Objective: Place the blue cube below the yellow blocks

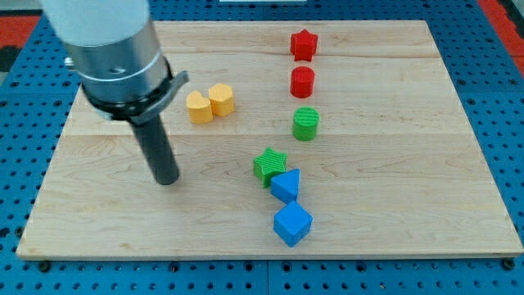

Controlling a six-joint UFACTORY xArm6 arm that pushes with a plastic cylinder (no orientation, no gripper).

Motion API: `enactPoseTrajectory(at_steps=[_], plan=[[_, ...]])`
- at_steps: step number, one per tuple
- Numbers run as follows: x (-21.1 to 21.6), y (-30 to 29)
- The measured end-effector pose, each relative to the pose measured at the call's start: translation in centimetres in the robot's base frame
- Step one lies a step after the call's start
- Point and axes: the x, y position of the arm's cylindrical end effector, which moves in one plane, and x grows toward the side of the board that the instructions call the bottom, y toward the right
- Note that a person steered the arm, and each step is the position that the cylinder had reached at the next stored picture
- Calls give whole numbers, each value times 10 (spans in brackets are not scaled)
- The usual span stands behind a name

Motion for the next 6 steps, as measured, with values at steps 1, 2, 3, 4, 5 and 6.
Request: enactPoseTrajectory(at_steps=[1, 2, 3, 4, 5, 6], plan=[[3, 74], [-3, 111], [-9, 133], [-17, 100], [7, 73], [71, 72]])
